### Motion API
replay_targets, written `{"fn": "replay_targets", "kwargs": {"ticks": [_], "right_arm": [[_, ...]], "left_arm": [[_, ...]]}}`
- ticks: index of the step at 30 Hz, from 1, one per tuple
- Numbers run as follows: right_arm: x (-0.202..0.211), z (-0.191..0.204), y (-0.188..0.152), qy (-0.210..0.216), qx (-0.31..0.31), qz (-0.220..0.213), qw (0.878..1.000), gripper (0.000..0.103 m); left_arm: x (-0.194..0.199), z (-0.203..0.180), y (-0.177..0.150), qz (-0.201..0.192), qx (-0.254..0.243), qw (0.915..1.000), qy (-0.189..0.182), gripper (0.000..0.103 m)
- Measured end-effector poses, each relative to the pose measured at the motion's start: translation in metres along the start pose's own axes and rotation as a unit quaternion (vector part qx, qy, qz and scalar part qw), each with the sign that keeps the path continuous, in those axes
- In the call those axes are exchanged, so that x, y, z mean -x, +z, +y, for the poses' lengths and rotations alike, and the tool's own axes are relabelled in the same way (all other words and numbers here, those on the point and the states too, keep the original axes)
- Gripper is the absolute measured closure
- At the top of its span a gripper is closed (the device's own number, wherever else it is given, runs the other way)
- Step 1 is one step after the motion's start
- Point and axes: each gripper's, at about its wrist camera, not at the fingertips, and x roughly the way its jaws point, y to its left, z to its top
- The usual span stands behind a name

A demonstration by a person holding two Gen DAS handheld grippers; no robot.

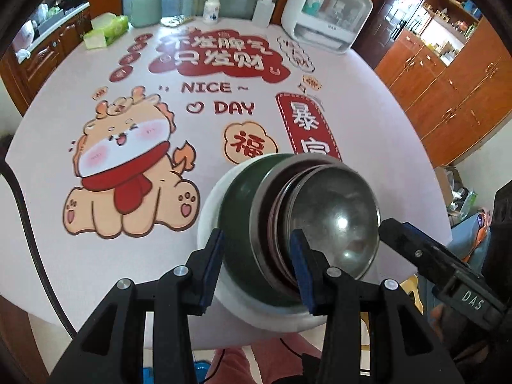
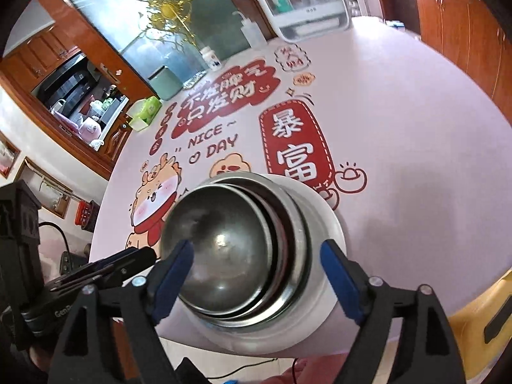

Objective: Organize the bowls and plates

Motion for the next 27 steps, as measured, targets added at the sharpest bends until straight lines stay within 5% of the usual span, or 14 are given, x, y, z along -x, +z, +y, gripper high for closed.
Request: {"fn": "replay_targets", "kwargs": {"ticks": [2, 15, 27], "right_arm": [[0.005, 0.007, -0.005, -0.003, 0.007, -0.004, 1.000, 0.019], [0.059, 0.048, -0.027, 0.001, 0.051, -0.006, 0.999, 0.018], [0.104, 0.088, -0.049, -0.042, 0.113, -0.021, 0.992, 0.005]], "left_arm": [[0.011, 0.004, -0.004, -0.009, 0.006, 0.9999, 0.001, 0.054], [0.086, 0.009, -0.028, -0.087, -0.006, 0.9952, 0.044, 0.050], [0.141, -0.014, -0.051, -0.162, -0.022, 0.9823, 0.091, 0.018]]}}
